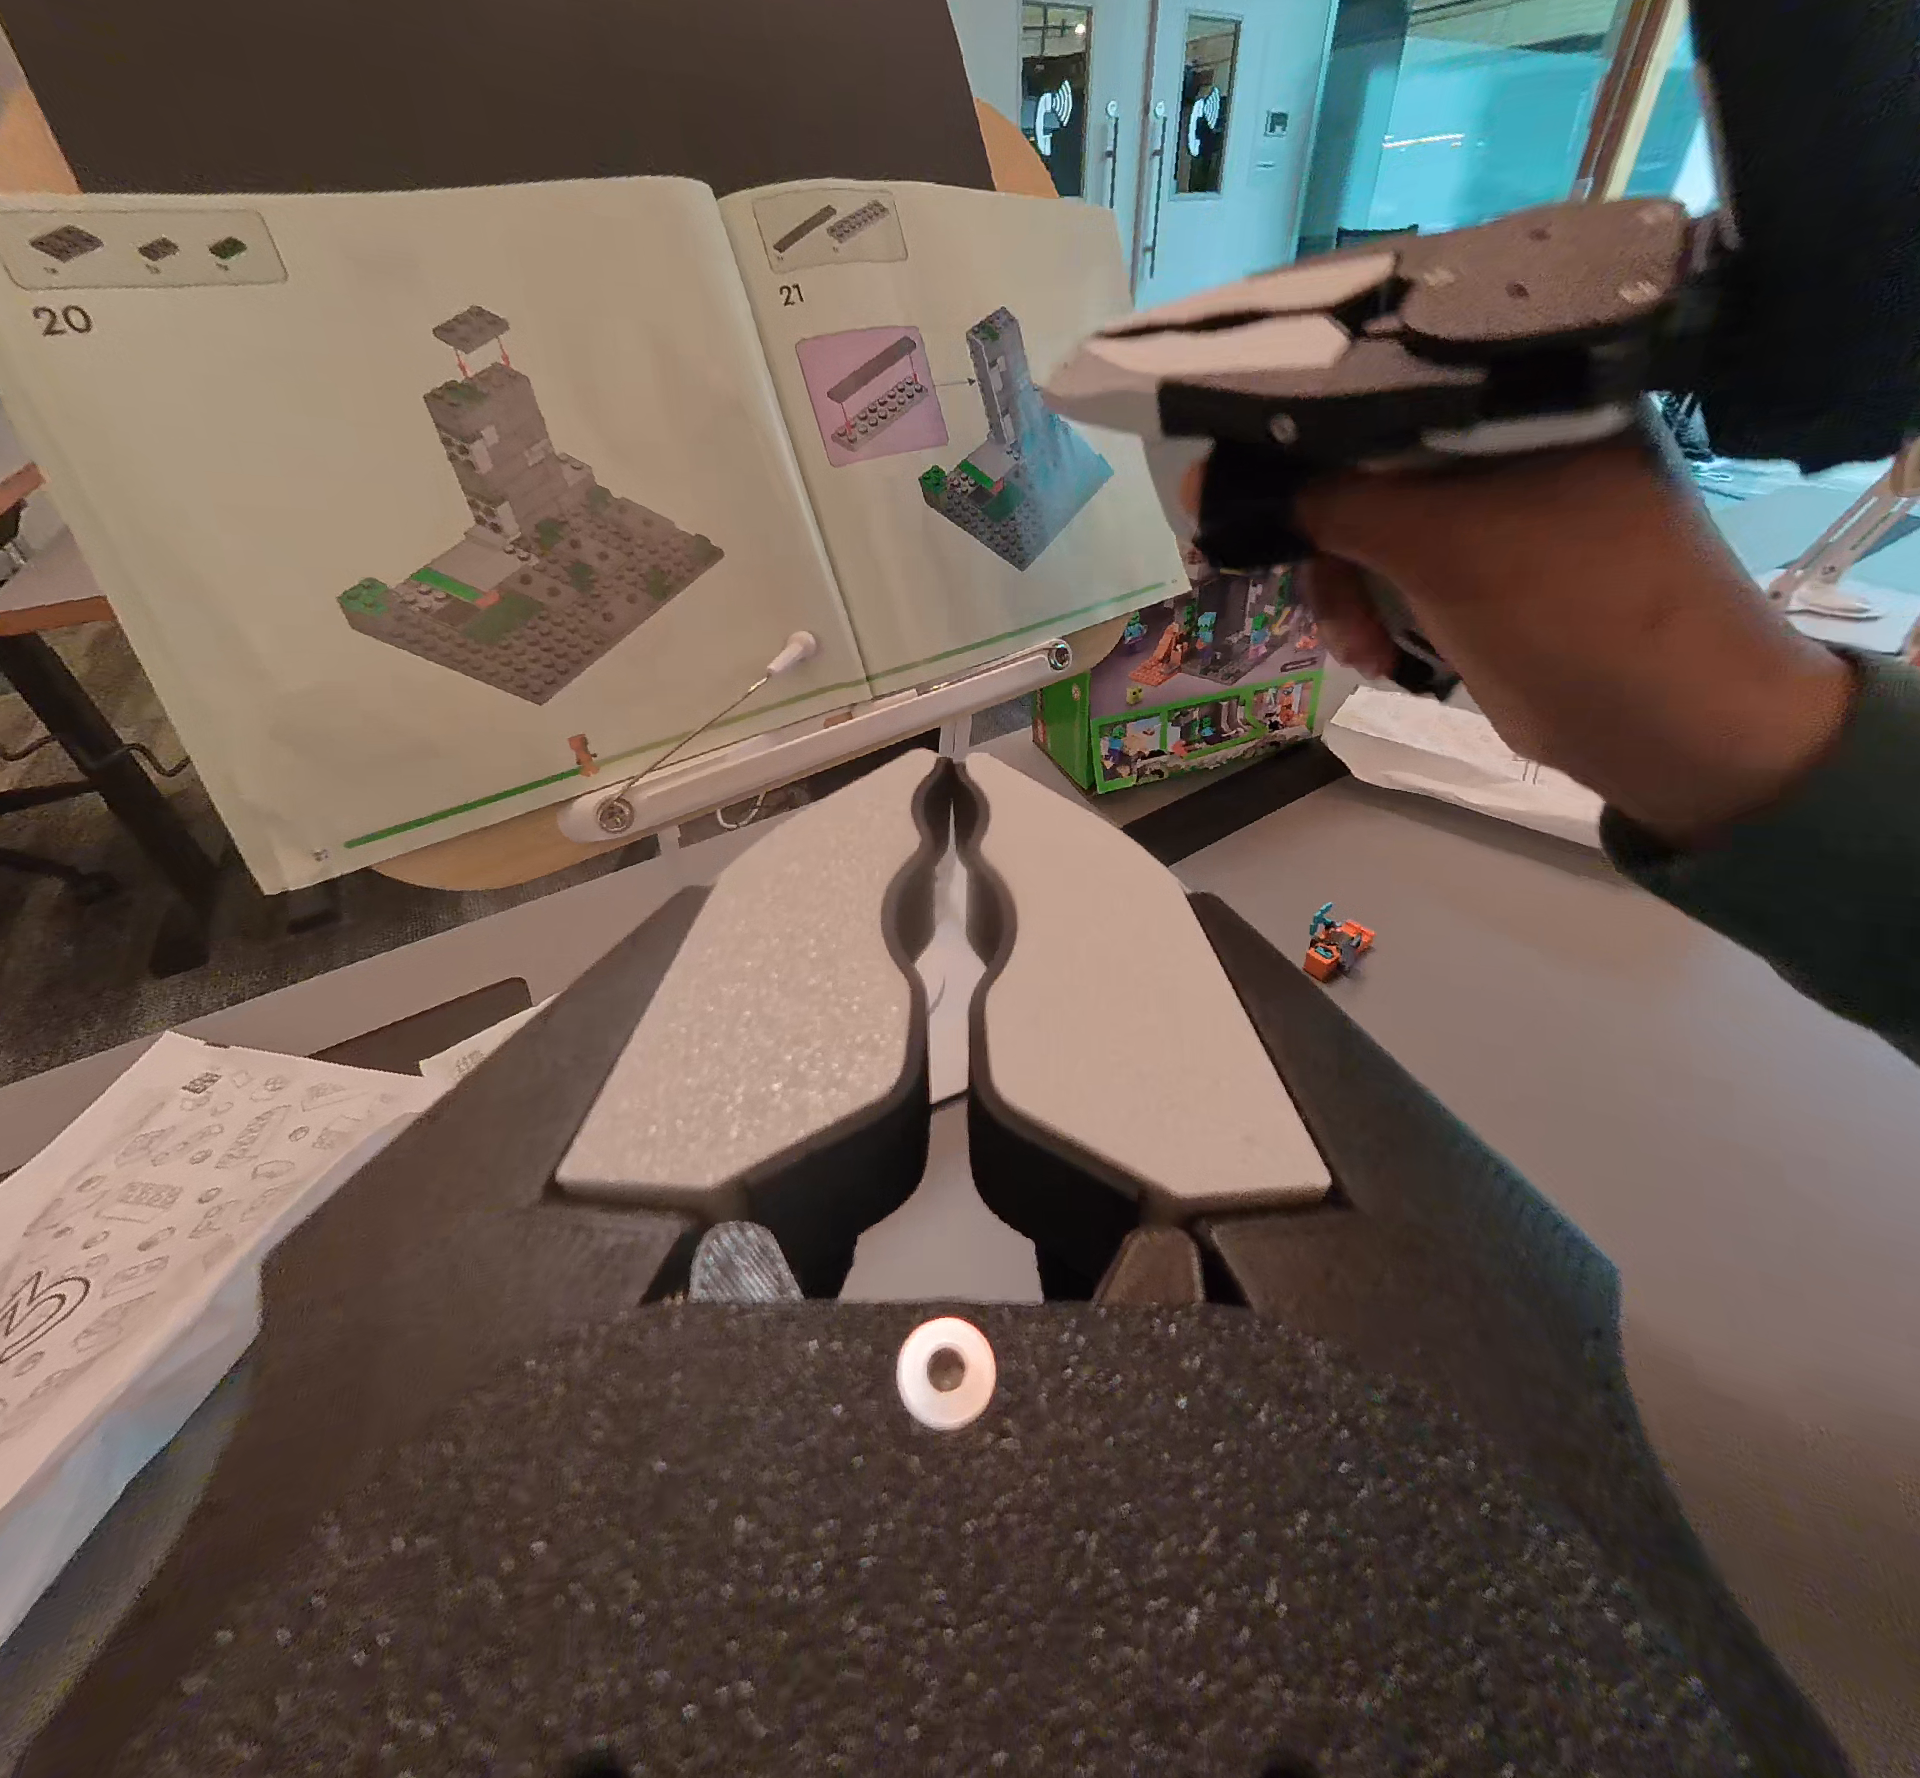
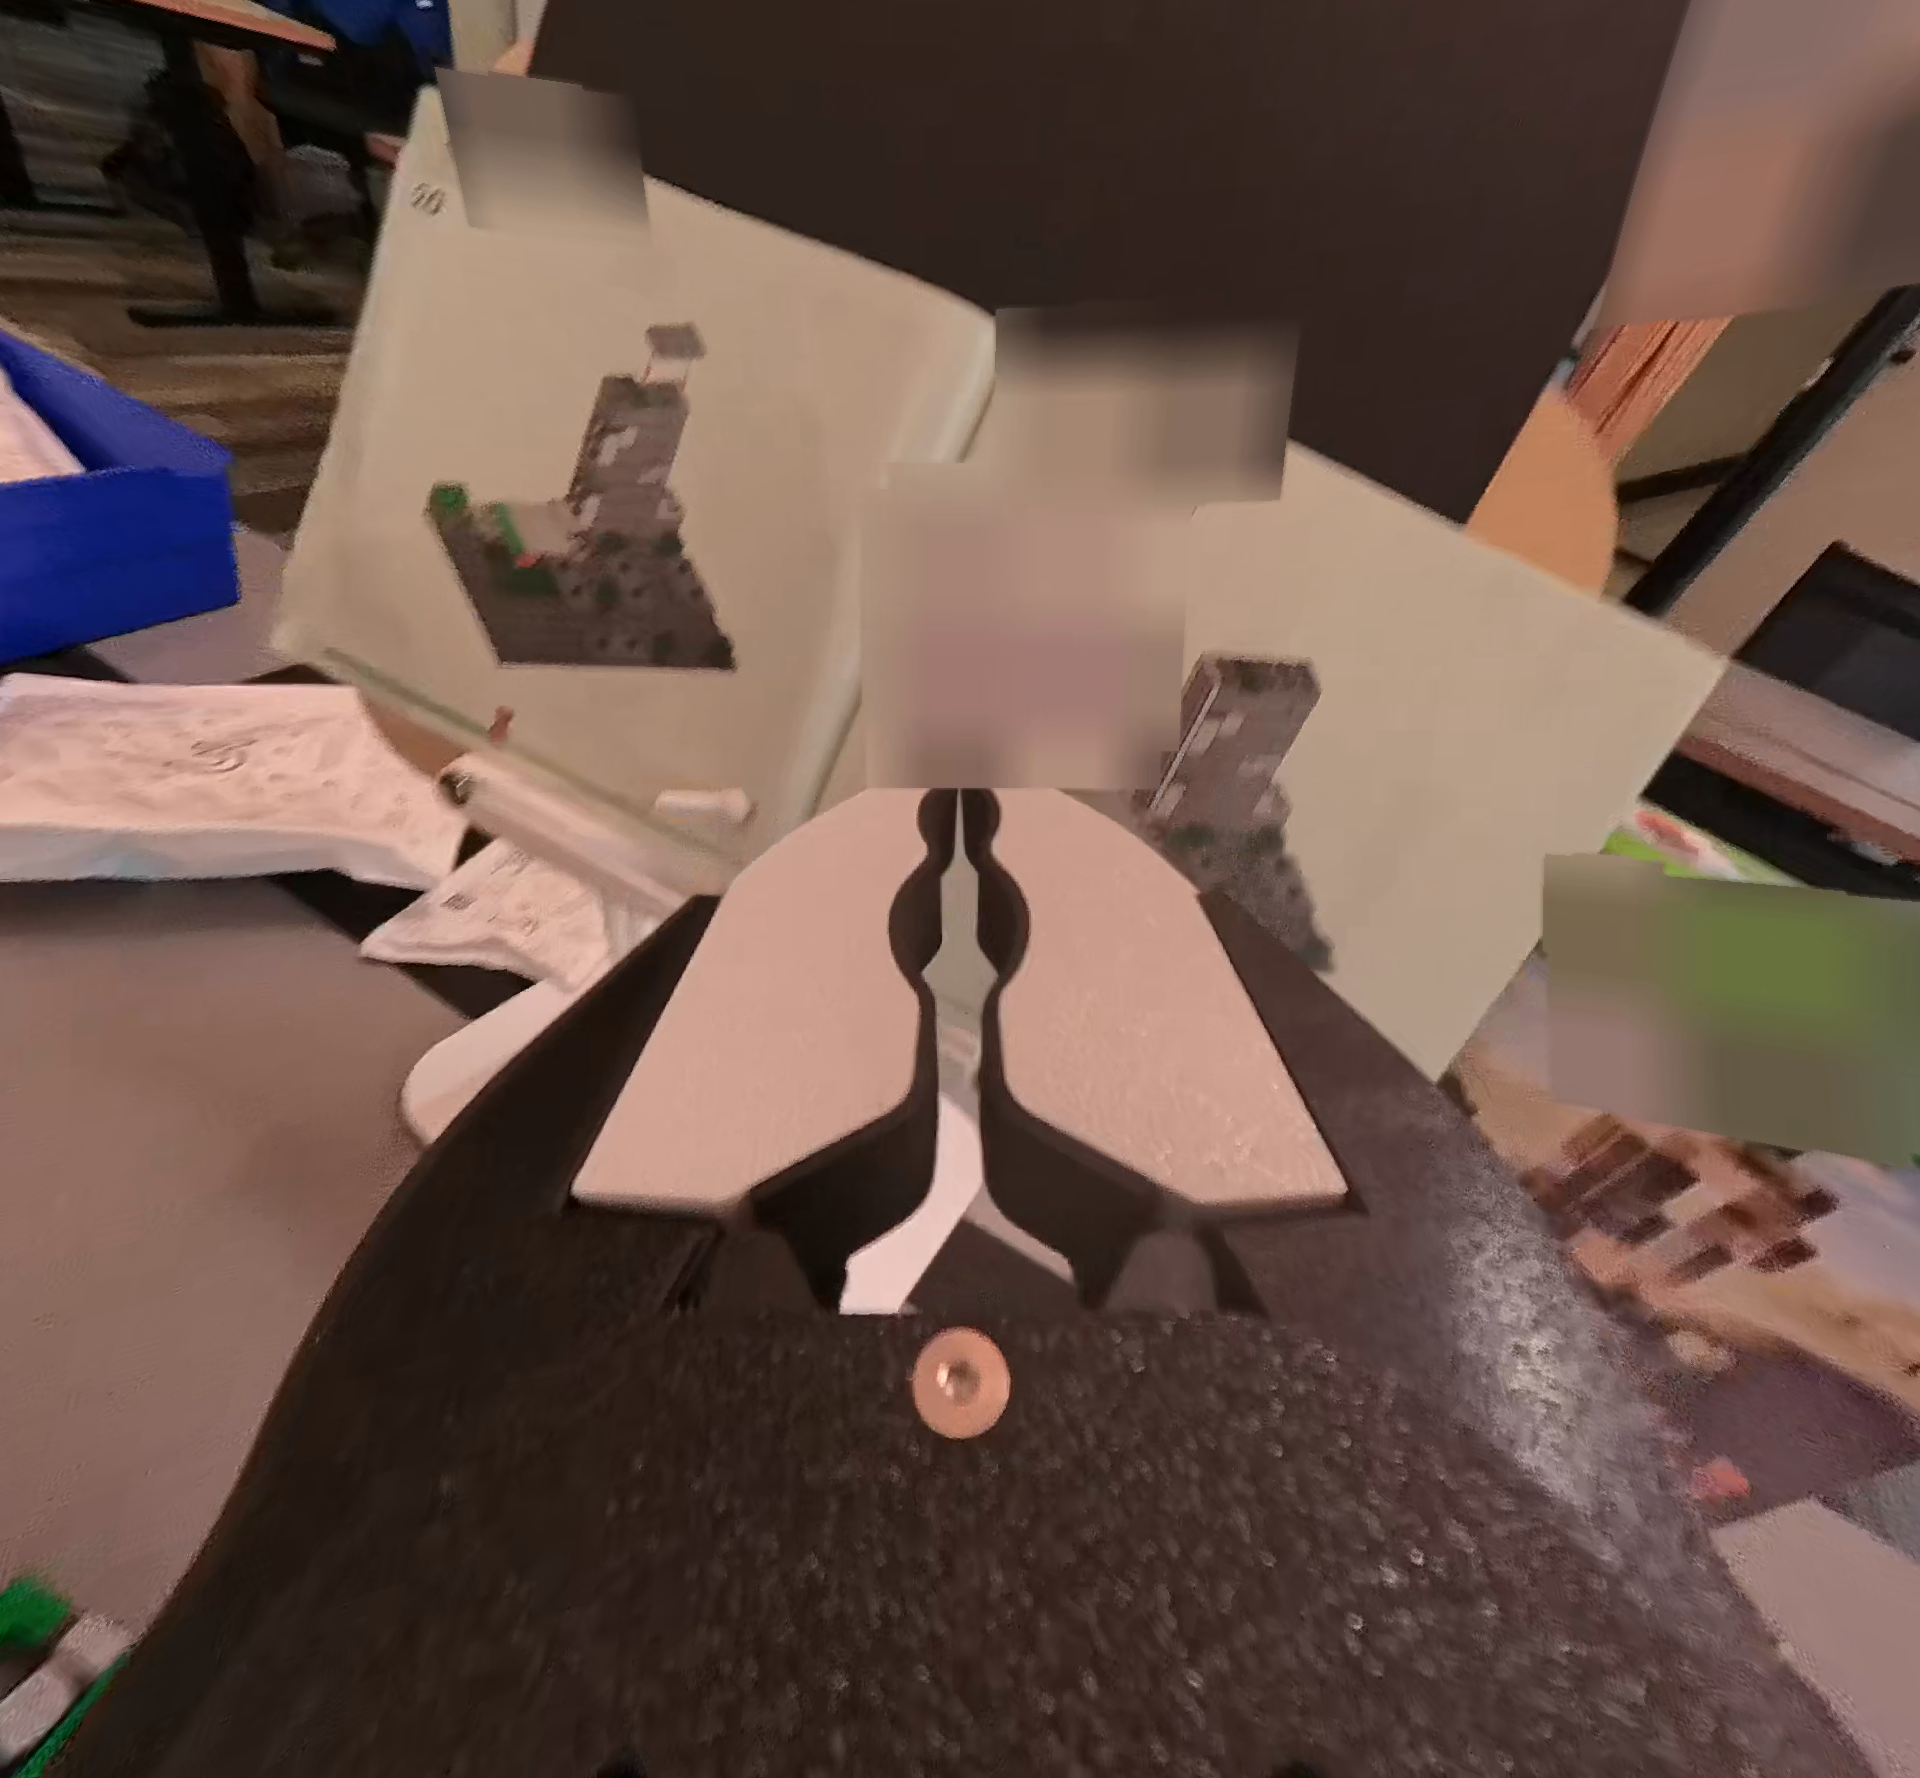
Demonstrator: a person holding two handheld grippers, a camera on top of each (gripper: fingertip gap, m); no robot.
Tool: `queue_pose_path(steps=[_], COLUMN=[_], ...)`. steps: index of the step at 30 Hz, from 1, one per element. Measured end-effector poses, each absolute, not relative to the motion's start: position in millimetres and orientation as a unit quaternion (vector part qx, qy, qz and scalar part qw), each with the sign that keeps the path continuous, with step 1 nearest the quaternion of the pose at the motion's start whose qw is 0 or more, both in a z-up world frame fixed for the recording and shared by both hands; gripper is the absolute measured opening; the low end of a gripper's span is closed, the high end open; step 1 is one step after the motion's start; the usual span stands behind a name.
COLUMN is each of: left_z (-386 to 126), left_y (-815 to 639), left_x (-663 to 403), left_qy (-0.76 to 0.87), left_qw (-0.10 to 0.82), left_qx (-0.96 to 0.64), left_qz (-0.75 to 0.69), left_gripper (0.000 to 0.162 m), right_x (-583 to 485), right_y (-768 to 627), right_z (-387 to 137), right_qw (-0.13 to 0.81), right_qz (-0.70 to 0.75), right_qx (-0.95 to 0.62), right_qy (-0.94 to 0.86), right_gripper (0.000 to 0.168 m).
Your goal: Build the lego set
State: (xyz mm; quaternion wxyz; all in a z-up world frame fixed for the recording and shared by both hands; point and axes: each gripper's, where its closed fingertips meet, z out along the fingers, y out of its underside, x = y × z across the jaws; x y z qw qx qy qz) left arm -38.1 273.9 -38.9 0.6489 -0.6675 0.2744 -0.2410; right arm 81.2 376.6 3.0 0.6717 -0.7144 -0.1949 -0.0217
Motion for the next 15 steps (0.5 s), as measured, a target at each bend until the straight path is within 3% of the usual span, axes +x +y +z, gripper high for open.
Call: queue_pose_path(steps=[15], left_z=[-47.4], left_y=[219.9], left_x=[-36.2], left_qy=[0.338], left_qw=[0.604], left_qx=[-0.664], left_qz=[-0.285], left_gripper=[0.000], right_x=[85.2], right_y=[219.7], right_z=[-120.5], right_qw=[0.607], right_qz=[0.134], right_qx=[-0.751], right_qy=[-0.224], right_gripper=[0.000])
